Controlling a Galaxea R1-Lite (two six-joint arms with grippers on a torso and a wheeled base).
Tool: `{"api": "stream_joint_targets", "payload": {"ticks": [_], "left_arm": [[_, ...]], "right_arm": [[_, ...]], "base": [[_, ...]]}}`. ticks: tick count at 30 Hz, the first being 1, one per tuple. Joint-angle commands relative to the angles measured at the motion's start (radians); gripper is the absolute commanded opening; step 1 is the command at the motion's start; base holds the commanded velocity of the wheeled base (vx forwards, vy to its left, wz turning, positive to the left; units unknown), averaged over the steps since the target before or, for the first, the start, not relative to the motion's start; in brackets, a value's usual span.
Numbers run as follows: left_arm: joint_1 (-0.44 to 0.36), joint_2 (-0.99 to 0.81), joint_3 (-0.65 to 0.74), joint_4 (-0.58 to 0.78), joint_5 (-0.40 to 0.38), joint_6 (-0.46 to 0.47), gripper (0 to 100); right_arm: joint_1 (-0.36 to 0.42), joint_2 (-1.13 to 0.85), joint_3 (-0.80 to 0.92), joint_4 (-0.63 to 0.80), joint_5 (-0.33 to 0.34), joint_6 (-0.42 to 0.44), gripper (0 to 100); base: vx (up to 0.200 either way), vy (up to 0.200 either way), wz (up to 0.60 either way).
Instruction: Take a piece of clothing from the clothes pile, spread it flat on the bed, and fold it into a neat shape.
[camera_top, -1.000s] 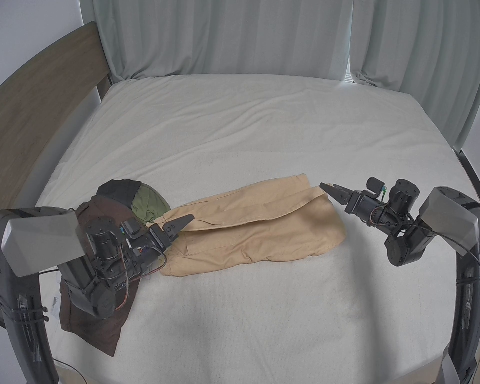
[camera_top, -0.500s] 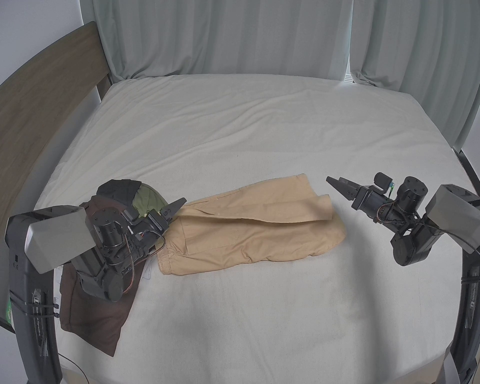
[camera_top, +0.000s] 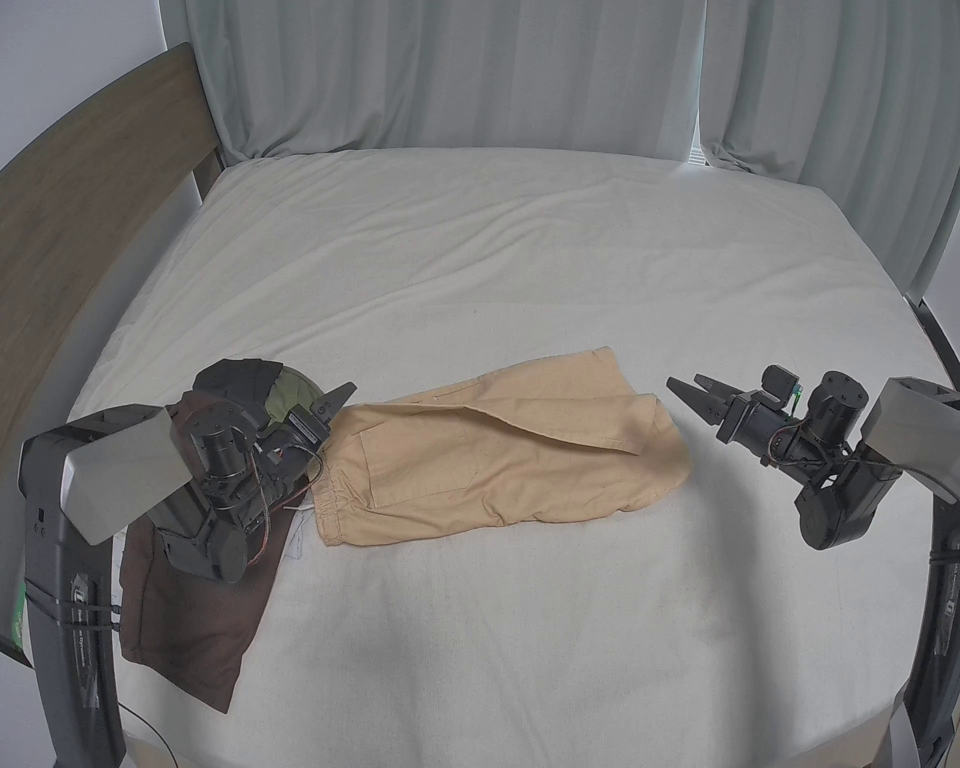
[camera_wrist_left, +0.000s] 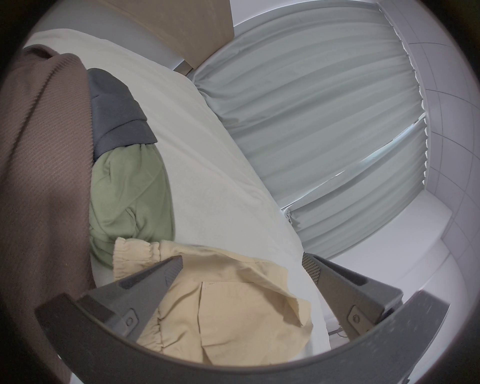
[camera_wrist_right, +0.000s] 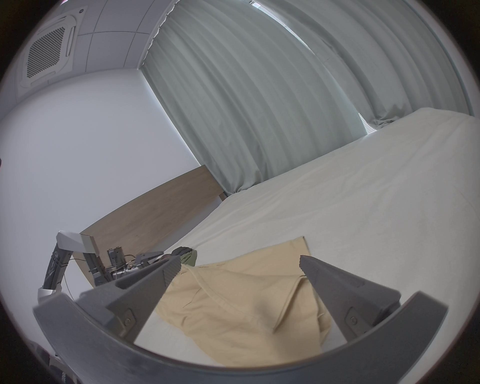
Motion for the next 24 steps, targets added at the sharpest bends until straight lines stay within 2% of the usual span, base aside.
{"api": "stream_joint_targets", "payload": {"ticks": [1, 10, 14, 19, 24], "left_arm": [[0.011, 0.024, -0.028, 0.012, 0.013, 0.0, 100], [0.007, -0.058, 0.052, -0.067, 0.023, 0.001, 100], [-0.016, -0.175, 0.177, -0.107, 0.021, 0.008, 100], [-0.022, -0.247, 0.262, -0.109, 0.018, 0.018, 100], [-0.032, -0.305, 0.345, -0.109, 0.012, 0.08, 100]], "right_arm": [[0.03, 0.002, 0.007, 0.002, 0.001, 0.0, 100], [0.082, 0.002, 0.007, 0.007, 0.001, 0.006, 100], [0.099, 0.014, 0.012, 0.011, 0.001, 0.006, 100], [0.108, 0.026, 0.032, 0.01, 0.001, 0.006, 100], [0.116, 0.04, 0.07, 0.01, 0.001, 0.006, 100]], "base": [[0.0, 0.0, 0.0], [0.0, 0.0, 0.0], [0.0, 0.0, 0.0], [0.0, 0.0, 0.0], [0.0, 0.0, 0.0]]}}
